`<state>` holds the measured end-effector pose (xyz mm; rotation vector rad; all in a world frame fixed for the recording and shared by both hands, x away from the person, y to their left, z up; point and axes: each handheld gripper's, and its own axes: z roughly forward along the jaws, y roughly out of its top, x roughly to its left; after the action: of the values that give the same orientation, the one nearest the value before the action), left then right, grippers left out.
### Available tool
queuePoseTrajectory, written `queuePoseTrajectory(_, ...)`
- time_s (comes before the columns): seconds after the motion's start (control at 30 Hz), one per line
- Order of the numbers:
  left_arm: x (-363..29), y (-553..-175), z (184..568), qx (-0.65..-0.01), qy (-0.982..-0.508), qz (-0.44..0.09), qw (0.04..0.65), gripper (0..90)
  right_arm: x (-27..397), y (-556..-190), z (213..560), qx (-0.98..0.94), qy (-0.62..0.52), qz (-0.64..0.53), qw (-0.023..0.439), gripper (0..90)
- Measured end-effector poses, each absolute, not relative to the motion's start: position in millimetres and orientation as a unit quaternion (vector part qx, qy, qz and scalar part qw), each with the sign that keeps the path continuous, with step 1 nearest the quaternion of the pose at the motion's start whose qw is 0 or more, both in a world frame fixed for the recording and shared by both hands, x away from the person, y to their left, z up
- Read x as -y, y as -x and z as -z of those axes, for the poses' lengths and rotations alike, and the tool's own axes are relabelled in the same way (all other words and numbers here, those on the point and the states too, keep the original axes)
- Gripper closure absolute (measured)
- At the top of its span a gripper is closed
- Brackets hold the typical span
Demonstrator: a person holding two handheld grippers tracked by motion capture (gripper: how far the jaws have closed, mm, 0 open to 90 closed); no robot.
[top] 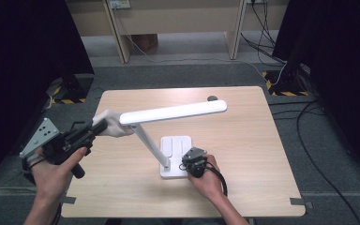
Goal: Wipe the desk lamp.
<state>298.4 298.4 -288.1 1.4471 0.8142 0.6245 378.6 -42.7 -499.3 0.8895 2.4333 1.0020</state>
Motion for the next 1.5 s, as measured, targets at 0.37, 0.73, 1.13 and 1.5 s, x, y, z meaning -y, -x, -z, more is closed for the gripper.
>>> queuePoseTrajectory(0.37, -274.6, -305.6, 278.8, -0.333, -0.643, -0.260, 0.639, 80.5, 43.9, -379.9, 499.6, -0.862, -0.314, -0.357, 0.175, 90.0)
queuePoseTrajectory(0.73, -258.6, -315.1, 280.2, -0.328, -0.649, -0.252, 0.639, 80.5, 45.1, -380.0, 500.2, -0.860, -0.318, -0.362, 0.168, 90.0)
queuePoseTrajectory(1.13, -249.9, -321.5, 278.7, -0.331, -0.649, -0.243, 0.641, 80.5, 45.7, -379.8, 500.8, -0.858, -0.321, -0.366, 0.167, 90.0)
queuePoseTrajectory(1.5, -241.0, -323.8, 277.8, -0.331, -0.651, -0.244, 0.639, 80.5, 45.5, -379.0, 501.4, -0.858, -0.317, -0.366, 0.172, 90.0)
